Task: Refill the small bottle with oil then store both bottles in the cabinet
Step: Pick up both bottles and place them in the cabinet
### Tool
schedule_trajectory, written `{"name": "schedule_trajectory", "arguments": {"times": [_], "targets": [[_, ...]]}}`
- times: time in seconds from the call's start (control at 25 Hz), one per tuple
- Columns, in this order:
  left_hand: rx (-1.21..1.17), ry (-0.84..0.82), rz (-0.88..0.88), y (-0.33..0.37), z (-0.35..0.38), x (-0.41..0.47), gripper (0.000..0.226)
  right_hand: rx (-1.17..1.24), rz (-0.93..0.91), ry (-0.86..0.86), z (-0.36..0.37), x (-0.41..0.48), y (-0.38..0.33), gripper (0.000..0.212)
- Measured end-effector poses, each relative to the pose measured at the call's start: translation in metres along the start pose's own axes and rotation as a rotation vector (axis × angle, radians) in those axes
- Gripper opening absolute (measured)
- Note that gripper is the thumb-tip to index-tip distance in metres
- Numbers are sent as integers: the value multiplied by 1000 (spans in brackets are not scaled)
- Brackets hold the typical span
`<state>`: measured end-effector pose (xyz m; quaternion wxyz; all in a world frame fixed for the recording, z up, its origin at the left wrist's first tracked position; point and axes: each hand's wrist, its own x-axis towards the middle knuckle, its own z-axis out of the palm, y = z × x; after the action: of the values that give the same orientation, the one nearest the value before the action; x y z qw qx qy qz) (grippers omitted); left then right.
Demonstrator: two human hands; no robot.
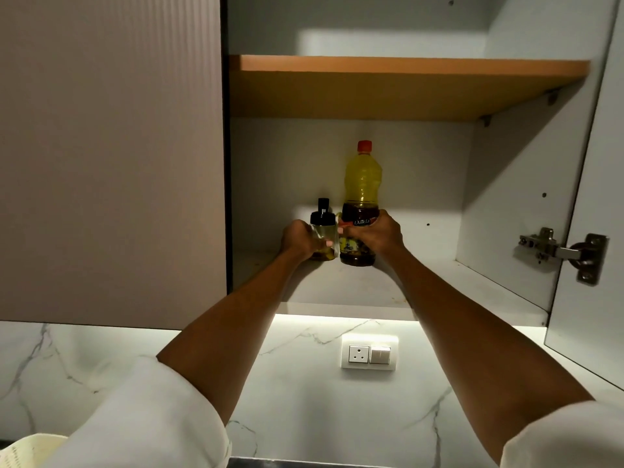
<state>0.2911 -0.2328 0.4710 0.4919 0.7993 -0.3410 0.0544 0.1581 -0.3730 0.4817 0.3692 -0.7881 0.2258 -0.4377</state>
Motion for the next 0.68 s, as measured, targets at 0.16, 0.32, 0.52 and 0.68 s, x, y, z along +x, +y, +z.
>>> {"name": "schedule_trajectory", "arguments": {"times": [0.16,0.32,0.52,0.68], "targets": [[21,0,9,-1,1,2,51,8,1,11,2,0,1,86],[49,-9,18,-5,5,6,48,8,13,27,5,2,4,92],[108,11,18,-7,8,2,48,-12,28,38,5,3,3,97],[180,-23,7,-4,3,-5,79,-59,8,-13,-5,-4,-3,103]]}}
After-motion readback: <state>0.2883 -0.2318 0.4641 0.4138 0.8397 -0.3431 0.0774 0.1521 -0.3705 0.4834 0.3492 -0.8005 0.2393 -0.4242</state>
